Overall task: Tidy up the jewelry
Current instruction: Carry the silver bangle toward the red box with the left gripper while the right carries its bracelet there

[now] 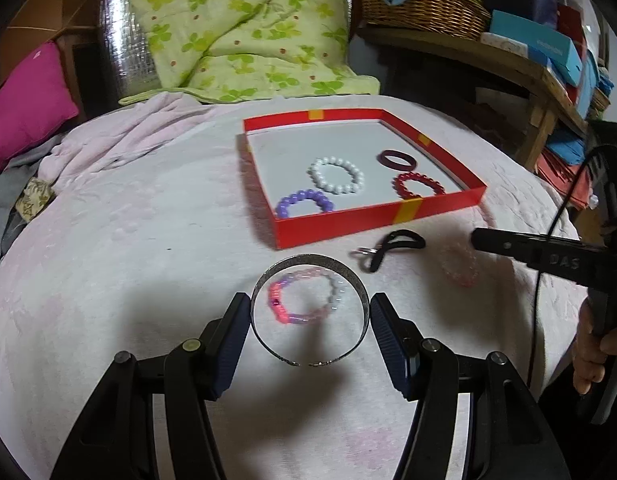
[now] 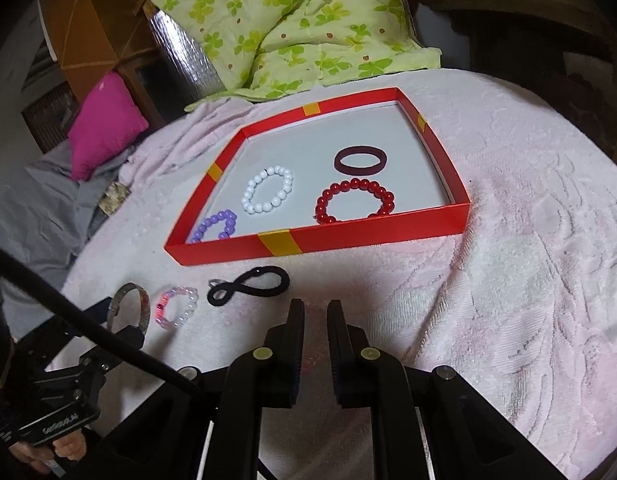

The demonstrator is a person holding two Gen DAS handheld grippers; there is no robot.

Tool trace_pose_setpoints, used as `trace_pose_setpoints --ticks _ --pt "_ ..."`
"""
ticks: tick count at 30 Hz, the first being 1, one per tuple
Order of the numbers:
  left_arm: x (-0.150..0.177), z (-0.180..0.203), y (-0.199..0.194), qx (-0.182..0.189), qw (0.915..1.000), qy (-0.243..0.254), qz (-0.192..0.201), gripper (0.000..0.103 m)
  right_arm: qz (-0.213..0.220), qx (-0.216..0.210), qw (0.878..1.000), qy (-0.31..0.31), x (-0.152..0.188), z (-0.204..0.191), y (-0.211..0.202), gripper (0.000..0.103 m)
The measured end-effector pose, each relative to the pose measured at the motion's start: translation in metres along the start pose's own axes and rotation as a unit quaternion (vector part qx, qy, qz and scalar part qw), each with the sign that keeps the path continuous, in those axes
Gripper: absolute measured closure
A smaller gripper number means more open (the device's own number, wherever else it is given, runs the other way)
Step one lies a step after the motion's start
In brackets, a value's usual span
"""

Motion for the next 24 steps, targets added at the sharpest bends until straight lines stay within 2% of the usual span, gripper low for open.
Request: trace_pose_setpoints --ticks 12,20,24 --pt "-0.01 -0.012 -0.007 -0.03 0.9992 -0.011 0.024 0.04 0.02 -0.025 0.998 0.06 -0.01 0.031 -0.012 0.09" --pt "-0.02 0.003 -0.019 -0.047 0.9961 0.017 0.072 0.04 0.034 -0.063 0.994 0.085 -0.02 0.023 -0.022 0.09" --pt "-0.024 0.011 -0.019 -0.064 0.9941 0.035 0.081 0.04 0.041 -0.074 0.993 0.086 -0.023 0.019 -0.031 0.09"
Point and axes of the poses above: each gripper's, at about its wrist camera, not at the fingertips, and y roughly the way its jaws point, z to its right, x to its underside, the point moved 2 cm from there along y, roughly the way its jaws point, and after that the axes turned 13 degrees about x, right-handed, at the moved point
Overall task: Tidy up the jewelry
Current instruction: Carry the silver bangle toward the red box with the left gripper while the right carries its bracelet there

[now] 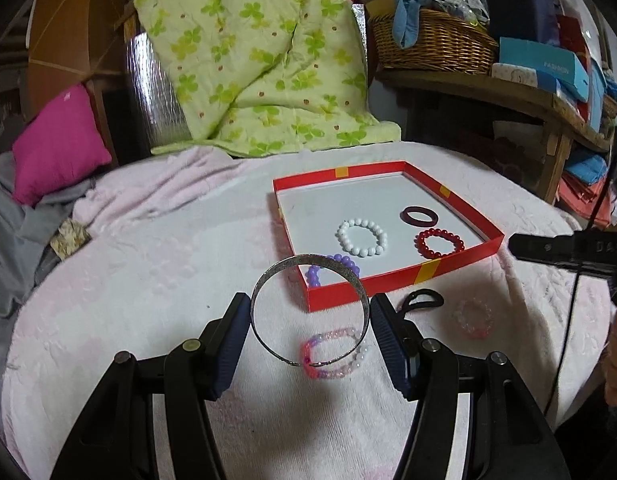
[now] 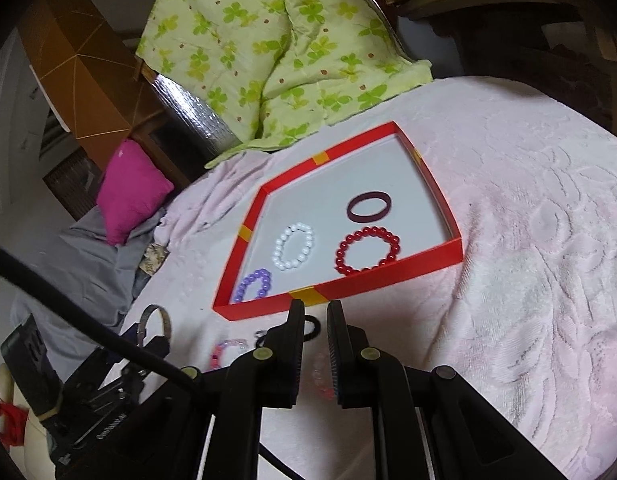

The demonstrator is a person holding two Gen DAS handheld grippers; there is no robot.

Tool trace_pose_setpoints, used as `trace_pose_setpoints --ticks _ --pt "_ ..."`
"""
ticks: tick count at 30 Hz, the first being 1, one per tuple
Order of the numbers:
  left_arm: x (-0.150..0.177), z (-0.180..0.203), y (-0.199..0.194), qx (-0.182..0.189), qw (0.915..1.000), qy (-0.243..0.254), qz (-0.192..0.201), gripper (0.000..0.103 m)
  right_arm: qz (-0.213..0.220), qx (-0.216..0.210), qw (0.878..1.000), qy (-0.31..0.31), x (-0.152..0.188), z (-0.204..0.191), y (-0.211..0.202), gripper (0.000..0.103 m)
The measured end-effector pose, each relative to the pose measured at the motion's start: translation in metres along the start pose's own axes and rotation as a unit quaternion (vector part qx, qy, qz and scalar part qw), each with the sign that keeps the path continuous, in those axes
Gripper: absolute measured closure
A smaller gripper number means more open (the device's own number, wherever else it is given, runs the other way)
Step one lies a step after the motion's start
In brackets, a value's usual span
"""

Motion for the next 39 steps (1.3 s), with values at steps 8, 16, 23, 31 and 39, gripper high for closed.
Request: trace_pose_setpoints --ticks 8,16,23,31,39 --pt "-0.003 0.005 -0.006 -0.018 0.9998 0.008 0.002 0.04 0.009 -0.007 1.0 -0.007 -0.002 -0.007 -0.025 0.09" --pt "-0.009 0.007 -0.016 -0.029 0.9996 0.005 0.007 0.04 0.024 -0.003 0.999 -0.03 -0.003 -0.017 -0.028 0.09" --pt "-0.009 0.005 -0.01 -0.041 0.9991 0.006 -0.001 0.04 0.023 -0.019 0.999 -0.03 -0.014 -0.019 -0.013 0.09" --pt "-0.012 0.004 -0.003 -0.046 0.9989 0.006 -0.005 0.04 0.015 -0.049 0.998 -0.025 -0.038 -0.033 0.013 0.09" --pt "-0.017 0.005 0.005 -0.049 0.9987 0.008 -0.012 0.04 0.01 -0.083 0.996 -0.004 -0.06 -0.041 0.037 0.09"
Point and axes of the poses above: each gripper's, at about its wrist camera, not at the fingertips, and y roughly the way its jaws point, z to its right, x to its underside, the point moved 2 cm from there along y, roughly the way its jaws point, and after that the axes turned 13 degrees about x, right-handed, at the moved point
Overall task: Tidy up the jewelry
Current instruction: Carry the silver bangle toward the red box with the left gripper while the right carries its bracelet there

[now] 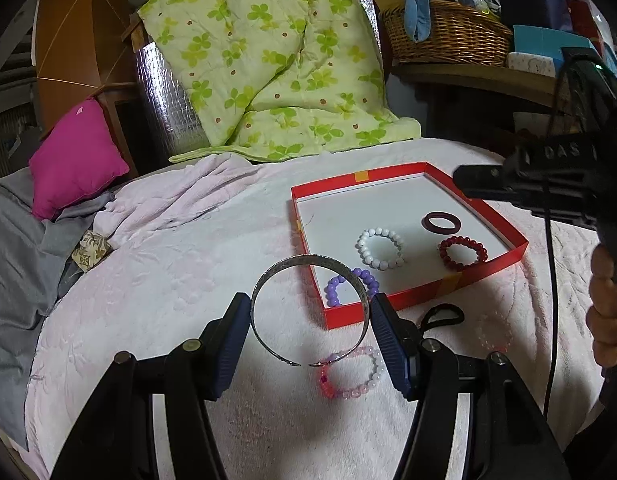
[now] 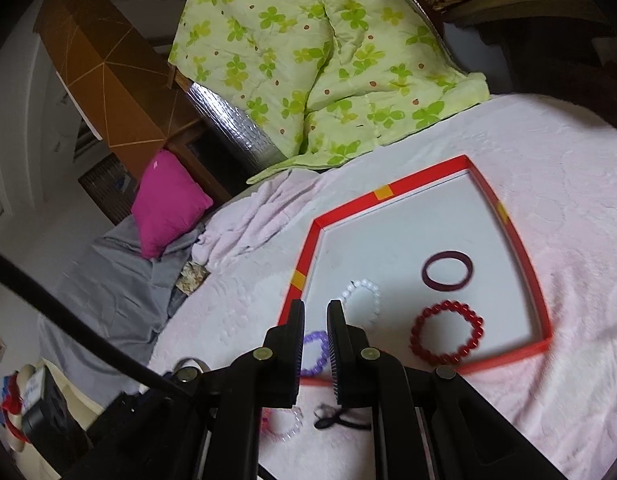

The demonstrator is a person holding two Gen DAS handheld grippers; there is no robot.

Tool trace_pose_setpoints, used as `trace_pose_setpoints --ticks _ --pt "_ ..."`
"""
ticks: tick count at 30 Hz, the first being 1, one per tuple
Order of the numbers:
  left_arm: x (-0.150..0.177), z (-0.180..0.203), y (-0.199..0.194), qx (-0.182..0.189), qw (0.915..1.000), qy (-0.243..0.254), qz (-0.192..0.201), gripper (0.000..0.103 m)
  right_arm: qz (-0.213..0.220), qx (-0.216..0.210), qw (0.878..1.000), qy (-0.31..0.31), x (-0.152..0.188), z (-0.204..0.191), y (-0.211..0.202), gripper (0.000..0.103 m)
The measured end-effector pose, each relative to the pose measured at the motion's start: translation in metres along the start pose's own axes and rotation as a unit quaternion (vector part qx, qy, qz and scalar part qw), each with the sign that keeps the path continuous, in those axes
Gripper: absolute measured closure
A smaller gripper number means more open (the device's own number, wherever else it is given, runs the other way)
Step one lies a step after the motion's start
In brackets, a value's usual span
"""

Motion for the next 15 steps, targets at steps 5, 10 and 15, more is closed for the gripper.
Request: trace_pose_setpoints --ticks 5,10,15 --pt "-0.008 -0.006 0.006 0.014 0.9998 -0.014 -0.004 0.04 -0.018 -0.037 0.999 0.026 -0.01 0.005 0.013 0.09" --pt "-0.029 -0.012 0.016 0.022 0.9996 -0.016 0.006 0.04 -0.03 -0.063 0.996 0.056 -0.02 0.014 0.025 0.09" --pt "-0.055 -0.02 0.039 0.05 0.9982 -0.031 0.014 0.04 -0.045 -0.084 0.991 0.093 -0.03 0.026 0.041 0.09"
Point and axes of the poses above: each gripper's, at about its wrist camera, not at the fingertips, and y roughly the way its jaws point, z to its right, x to its underside, the point moved 2 cm from there along y, roughly the way its jaws point, and after that the axes turned 13 degrees about x, right-handed, at the moved point
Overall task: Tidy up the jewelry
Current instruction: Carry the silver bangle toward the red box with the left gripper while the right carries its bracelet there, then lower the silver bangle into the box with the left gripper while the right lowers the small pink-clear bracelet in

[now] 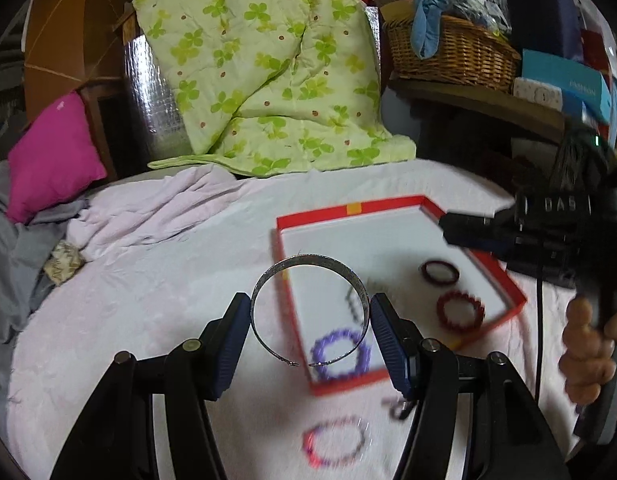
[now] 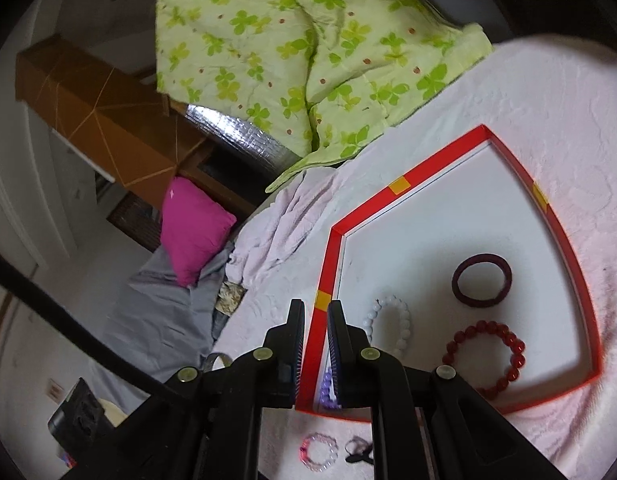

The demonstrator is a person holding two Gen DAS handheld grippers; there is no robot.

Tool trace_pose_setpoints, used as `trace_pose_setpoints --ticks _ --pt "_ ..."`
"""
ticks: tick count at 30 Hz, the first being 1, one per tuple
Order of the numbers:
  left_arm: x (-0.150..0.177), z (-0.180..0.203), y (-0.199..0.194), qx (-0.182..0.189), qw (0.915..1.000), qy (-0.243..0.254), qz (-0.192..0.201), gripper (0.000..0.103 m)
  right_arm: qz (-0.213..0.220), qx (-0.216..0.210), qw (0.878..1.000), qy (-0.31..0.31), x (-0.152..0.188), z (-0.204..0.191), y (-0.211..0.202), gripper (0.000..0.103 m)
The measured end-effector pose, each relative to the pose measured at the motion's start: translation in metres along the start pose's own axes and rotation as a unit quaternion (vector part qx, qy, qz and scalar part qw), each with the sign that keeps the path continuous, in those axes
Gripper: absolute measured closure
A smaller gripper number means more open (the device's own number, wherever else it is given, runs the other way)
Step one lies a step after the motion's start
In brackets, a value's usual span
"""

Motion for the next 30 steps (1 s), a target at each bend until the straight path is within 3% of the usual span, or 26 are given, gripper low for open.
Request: trace_pose_setpoints --ticks 5,8,13,17,22,23,25,26,29,30 --pt "-0.02 -0.01 0.031 0.01 0.9998 -0.015 -0.005 0.04 -0.004 -0.003 1.0 0.025 -0.016 0.008 0.017 0.09" --pt "-0.022 -0.016 0.042 -0.002 0.9999 -0.011 -0.007 0.04 -0.008 0.017 1.0 0.025 -0.026 0.01 0.026 0.09" --pt "-0.009 -0.022 0.05 -0.002 0.9995 -0.009 -0.029 0.04 -0.068 0.066 0.994 -0.048 -0.026 0.001 0.021 0.087" --pt "-0.004 -0.028 0.041 -0.011 0.9994 -0.015 -0.03 0.04 -0.113 0.123 0.975 -0.149 0.006 0.007 -0.008 0.083" --pt "0.002 -0.024 0.023 -0.014 0.9996 -0.016 -0.018 0.04 -0.151 0.163 0.956 -0.19 0.059 0.017 -0.023 0.082" --pt "0.003 -0.023 0.021 -0.013 0.9996 -0.015 -0.017 0.04 -0.153 0.174 0.952 -0.2 0.066 0.018 -0.022 0.079" --pt "0.008 -0.02 0.013 -0.012 0.9997 -0.012 -0.015 0.04 -0.153 0.212 0.942 -0.212 0.084 0.019 -0.019 0.06" --pt "0.01 -0.019 0.009 -0.011 0.9998 -0.012 -0.014 0.04 -0.149 0.226 0.938 -0.216 0.091 0.022 -0.018 0.059" --pt "0.015 -0.02 0.001 -0.01 0.9997 -0.019 -0.012 0.04 -0.121 0.281 0.917 -0.255 0.11 0.018 -0.007 0.067" --pt "0.017 -0.022 -0.002 -0.009 0.9996 -0.024 -0.012 0.04 -0.1 0.308 0.901 -0.289 0.117 0.012 -0.003 0.079"
Point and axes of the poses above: each gripper's, at about its wrist camera, not at the fingertips, and y roughly the way its jaws point, z to its right, x to its underside, the point moved 2 cm from there along y, roughly the way its jaws point, and after that the axes turned 13 degrees about x, right-handed, at the moved point
